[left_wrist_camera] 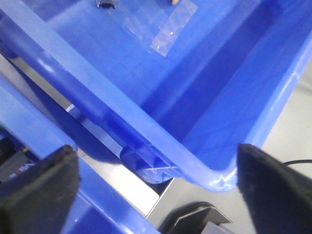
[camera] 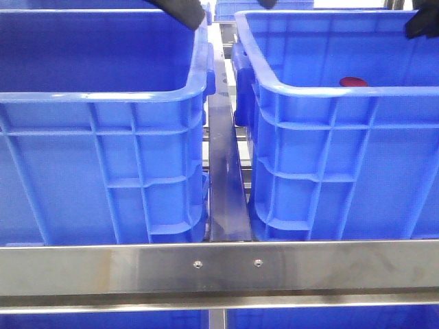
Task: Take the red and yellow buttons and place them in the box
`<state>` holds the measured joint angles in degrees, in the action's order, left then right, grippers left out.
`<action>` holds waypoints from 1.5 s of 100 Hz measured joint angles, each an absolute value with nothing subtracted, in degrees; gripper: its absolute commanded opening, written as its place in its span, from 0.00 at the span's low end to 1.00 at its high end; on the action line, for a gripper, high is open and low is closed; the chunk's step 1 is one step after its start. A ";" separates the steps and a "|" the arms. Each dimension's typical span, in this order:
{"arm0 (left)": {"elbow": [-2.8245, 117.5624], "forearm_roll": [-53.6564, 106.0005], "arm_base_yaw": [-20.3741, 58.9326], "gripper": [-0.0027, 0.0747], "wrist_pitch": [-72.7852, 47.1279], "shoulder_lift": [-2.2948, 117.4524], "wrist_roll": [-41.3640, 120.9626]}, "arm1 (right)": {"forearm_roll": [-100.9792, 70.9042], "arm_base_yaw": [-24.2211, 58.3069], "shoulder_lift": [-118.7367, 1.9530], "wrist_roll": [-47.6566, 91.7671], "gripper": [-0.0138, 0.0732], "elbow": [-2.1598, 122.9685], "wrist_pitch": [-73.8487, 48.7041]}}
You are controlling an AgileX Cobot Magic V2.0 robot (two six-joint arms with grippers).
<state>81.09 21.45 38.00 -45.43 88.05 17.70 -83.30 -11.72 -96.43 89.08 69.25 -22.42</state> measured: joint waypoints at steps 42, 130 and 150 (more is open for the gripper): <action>73.74 19.46 38.00 0.01 -38.66 77.72 17.70 | -82.73 -11.72 -73.81 89.08 0.09 54.97 -24.39; 38.67 16.90 38.00 0.01 -19.63 40.53 17.70 | -82.73 -11.72 -16.76 89.08 0.09 21.96 -26.69; 34.92 16.90 38.00 0.01 -18.78 36.42 17.75 | -82.73 -11.72 -10.44 89.08 0.09 16.72 -27.29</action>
